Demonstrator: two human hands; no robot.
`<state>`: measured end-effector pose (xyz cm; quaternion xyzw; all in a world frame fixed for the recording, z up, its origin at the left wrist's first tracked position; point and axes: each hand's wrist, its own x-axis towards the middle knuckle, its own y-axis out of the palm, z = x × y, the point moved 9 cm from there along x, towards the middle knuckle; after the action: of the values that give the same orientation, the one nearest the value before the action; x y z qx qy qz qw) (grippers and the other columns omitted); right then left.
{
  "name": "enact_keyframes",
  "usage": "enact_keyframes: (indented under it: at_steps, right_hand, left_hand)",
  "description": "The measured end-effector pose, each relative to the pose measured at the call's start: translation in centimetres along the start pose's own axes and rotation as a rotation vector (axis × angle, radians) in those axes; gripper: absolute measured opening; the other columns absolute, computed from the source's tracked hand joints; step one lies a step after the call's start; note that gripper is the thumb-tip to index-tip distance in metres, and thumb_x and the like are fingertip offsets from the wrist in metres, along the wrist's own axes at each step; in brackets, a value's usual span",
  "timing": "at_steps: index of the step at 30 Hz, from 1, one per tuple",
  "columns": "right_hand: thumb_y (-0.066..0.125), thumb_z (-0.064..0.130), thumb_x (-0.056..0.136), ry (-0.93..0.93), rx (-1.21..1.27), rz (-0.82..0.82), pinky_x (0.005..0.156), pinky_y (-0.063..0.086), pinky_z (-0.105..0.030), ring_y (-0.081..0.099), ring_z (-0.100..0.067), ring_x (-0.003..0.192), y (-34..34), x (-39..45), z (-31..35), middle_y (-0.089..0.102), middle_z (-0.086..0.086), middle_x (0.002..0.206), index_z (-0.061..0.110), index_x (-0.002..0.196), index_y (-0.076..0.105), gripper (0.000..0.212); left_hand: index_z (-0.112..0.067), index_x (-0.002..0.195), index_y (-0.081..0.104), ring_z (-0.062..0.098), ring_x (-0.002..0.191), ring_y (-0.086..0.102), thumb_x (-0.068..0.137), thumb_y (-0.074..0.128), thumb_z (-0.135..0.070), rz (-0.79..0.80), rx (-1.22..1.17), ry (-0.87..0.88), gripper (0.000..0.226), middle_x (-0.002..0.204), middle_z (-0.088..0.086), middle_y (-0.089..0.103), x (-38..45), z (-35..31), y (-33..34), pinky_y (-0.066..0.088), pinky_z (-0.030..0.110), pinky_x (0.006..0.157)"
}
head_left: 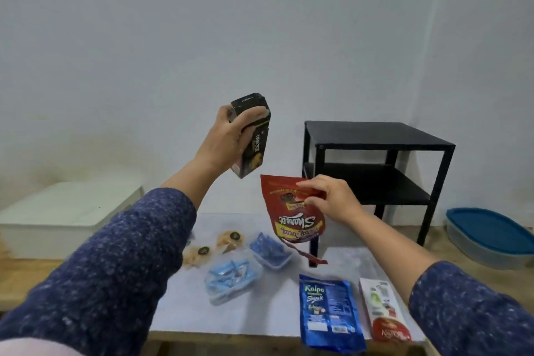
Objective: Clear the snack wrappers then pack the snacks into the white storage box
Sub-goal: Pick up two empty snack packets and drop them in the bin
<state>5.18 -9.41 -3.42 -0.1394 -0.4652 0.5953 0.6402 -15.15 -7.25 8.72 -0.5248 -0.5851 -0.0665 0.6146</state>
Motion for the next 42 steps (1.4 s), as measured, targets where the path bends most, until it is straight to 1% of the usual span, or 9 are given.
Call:
enact_keyframes:
  at_steps: [3, 6, 10, 15, 21, 25, 28, 34, 42]
  right_hand:
    - [0.072, 0.008, 0.079, -0.051, 0.029, 0.042, 0.090, 0.050, -0.026, 0.060, -0.012, 0.095, 3.5, 0.1, 5.0, 0.066, 0.002, 0.101, 0.018, 0.115, 0.068, 0.038]
    - [0.073, 0.006, 0.078, -0.107, 0.062, 0.094, 0.082, 0.045, -0.010, 0.059, -0.011, 0.092, 7.7, 0.7, 10.3, 0.066, 0.000, 0.100, 0.016, 0.115, 0.068, 0.039]
    - [0.075, 0.006, 0.075, -0.188, 0.126, 0.179, 0.082, 0.048, -0.021, 0.060, -0.013, 0.091, 14.1, 1.8, 17.8, 0.067, -0.002, 0.102, 0.015, 0.114, 0.069, 0.040]
    - [0.075, 0.006, 0.075, -0.312, 0.182, 0.322, 0.078, 0.044, -0.013, 0.059, -0.013, 0.091, 23.1, 3.3, 27.4, 0.068, -0.004, 0.105, 0.016, 0.114, 0.069, 0.041]
    - [0.073, 0.007, 0.079, -0.462, 0.269, 0.526, 0.081, 0.045, -0.017, 0.056, -0.011, 0.095, 35.2, 4.3, 40.1, 0.065, -0.002, 0.108, 0.018, 0.117, 0.067, 0.040]
    - [0.072, 0.010, 0.080, -0.600, 0.329, 0.638, 0.089, 0.049, -0.026, 0.059, -0.016, 0.103, 43.8, 4.4, 49.6, 0.066, -0.004, 0.117, 0.020, 0.118, 0.067, 0.040]
    - [0.069, 0.013, 0.083, -0.711, 0.360, 0.739, 0.081, 0.043, -0.019, 0.054, -0.009, 0.099, 50.0, 4.1, 57.6, 0.064, -0.002, 0.123, 0.022, 0.120, 0.065, 0.038]
    - [0.067, 0.018, 0.085, -0.937, 0.416, 0.923, 0.084, 0.050, -0.025, 0.058, -0.014, 0.103, 59.7, -0.9, 73.2, 0.063, 0.002, 0.122, 0.028, 0.121, 0.063, 0.037]
    - [0.068, 0.015, 0.085, -1.226, 0.509, 1.108, 0.085, 0.048, -0.025, 0.056, -0.013, 0.099, 66.7, -18.3, 89.1, 0.064, -0.004, 0.115, 0.021, 0.119, 0.066, 0.035]
  left_hand:
    - [-0.031, 0.129, 0.055, 0.033, 0.113, 0.052, 0.094, 0.054, -0.020, 0.006, 0.057, -0.085, 0.037, 0.127, 0.015, 0.042, -3.7, 3.2, -5.4, 0.047, 0.036, 0.098]
    - [-0.027, 0.131, 0.055, 0.035, 0.115, 0.053, 0.092, 0.057, -0.017, -0.003, 0.137, -0.187, 0.040, 0.126, 0.017, 0.045, -7.8, 6.7, -10.9, 0.044, 0.036, 0.100]
    - [-0.023, 0.133, 0.053, 0.037, 0.114, 0.052, 0.091, 0.059, -0.017, 0.010, 0.256, -0.358, 0.043, 0.123, 0.021, 0.047, -14.1, 11.5, -18.2, 0.042, 0.036, 0.100]
    - [-0.025, 0.134, 0.052, 0.034, 0.117, 0.051, 0.091, 0.059, -0.020, -0.031, 0.388, -0.571, 0.044, 0.125, 0.019, 0.046, -22.3, 17.6, -27.7, 0.041, 0.036, 0.101]
    - [-0.030, 0.136, 0.047, 0.032, 0.117, 0.050, 0.093, 0.055, -0.027, -0.042, 0.590, -0.831, 0.044, 0.130, 0.015, 0.045, -33.1, 23.3, -38.3, 0.043, 0.037, 0.096]
    - [-0.030, 0.136, 0.046, 0.034, 0.120, 0.047, 0.093, 0.055, -0.027, -0.064, 0.685, -0.986, 0.044, 0.131, 0.016, 0.043, -40.2, 27.0, -46.0, 0.042, 0.040, 0.102]
    - [-0.028, 0.138, 0.044, 0.034, 0.117, 0.048, 0.094, 0.054, -0.026, -0.124, 0.775, -1.131, 0.046, 0.129, 0.016, 0.040, -45.2, 28.7, -52.3, 0.041, 0.038, 0.102]
    - [-0.032, 0.137, 0.043, 0.032, 0.113, 0.050, 0.094, 0.053, -0.031, -0.319, 0.947, -1.399, 0.045, 0.128, 0.013, 0.039, -56.0, 26.7, -63.9, 0.042, 0.038, 0.100]
    - [-0.029, 0.135, 0.046, 0.032, 0.119, 0.047, 0.093, 0.055, -0.027, -0.554, 1.116, -1.707, 0.044, 0.131, 0.013, 0.038, -72.5, 15.0, -73.7, 0.038, 0.039, 0.107]
